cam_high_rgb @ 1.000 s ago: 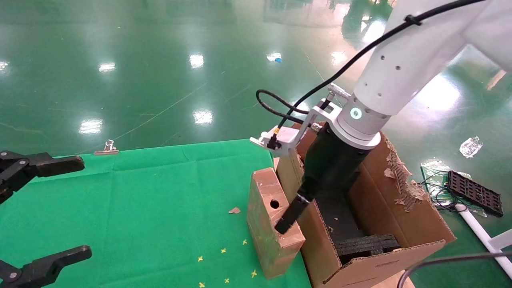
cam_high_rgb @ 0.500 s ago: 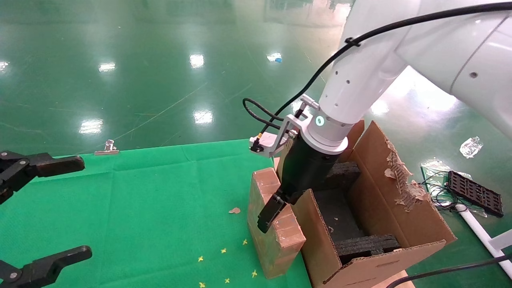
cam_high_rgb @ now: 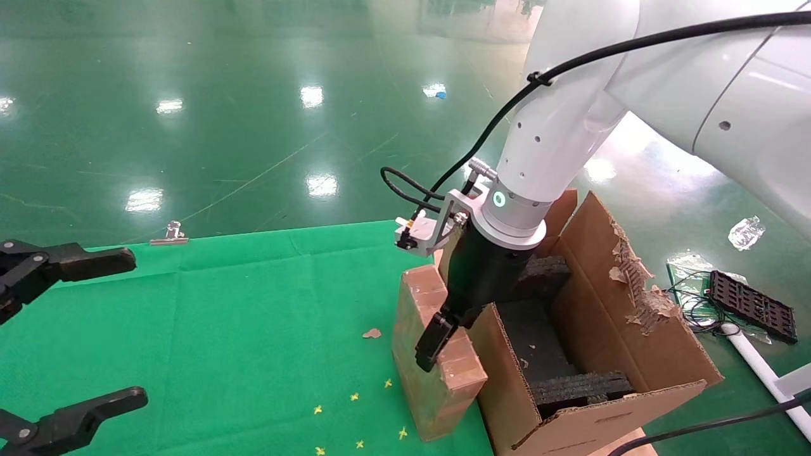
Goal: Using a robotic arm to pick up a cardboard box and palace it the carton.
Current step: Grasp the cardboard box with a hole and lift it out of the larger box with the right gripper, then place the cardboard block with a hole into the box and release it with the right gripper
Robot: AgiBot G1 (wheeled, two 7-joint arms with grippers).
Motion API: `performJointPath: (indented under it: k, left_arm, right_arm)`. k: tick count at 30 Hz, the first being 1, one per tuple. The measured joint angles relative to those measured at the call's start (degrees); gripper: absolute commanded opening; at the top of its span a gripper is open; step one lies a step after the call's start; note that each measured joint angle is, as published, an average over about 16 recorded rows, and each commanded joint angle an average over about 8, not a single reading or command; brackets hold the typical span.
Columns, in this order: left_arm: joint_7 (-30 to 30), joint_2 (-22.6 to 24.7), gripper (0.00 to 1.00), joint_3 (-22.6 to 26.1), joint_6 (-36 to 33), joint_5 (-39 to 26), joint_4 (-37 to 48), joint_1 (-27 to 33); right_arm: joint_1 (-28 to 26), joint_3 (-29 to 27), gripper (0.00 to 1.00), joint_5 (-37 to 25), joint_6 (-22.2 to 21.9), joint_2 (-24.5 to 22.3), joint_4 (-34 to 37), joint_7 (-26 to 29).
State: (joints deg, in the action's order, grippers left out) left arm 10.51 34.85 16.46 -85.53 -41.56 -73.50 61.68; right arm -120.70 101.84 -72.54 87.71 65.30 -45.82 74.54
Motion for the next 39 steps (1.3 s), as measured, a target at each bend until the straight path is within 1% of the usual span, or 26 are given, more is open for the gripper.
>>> performJointPath:
  k: [14,21,25,30,34,39]
  left_arm:
    - [0.0,0.0,0.0,0.1,0.0,0.0,0.0,0.0]
    - [0.0,0.0,0.0,0.1,0.0,0.1,0.0,0.0]
    - [0.0,0.0,0.0,0.1,0.0,0.1,0.0,0.0]
    - [-0.1,0.0,0.0,0.1,0.0,0.1,0.0,0.0]
    - [-0.1,-0.1,0.0,0.1,0.1,0.1,0.0,0.0]
    - [-0.1,-0.1,0.0,0.1,0.1,0.1,0.0,0.0]
  right_arm:
    - [0.5,0.9,0.0,-0.9,-0.5,-0.1,-1.6,0.8]
    - [-0.6,0.3,0.0,-0.4,-0.7,-1.2,-2.5,-0.7]
    - [-2.8,-0.9,0.0,0.2,-0.8,-2.8,-2.1,-3.2]
    - [-7.4,-3.1,0.0,1.0,-1.1,-5.9,0.4,-8.2]
    - [-11.7,-4.8,0.0,1.1,-1.3,-8.9,4.3,-12.6]
    - [-15.9,-5.8,0.0,0.1,-1.4,-12.4,11.0,-17.4]
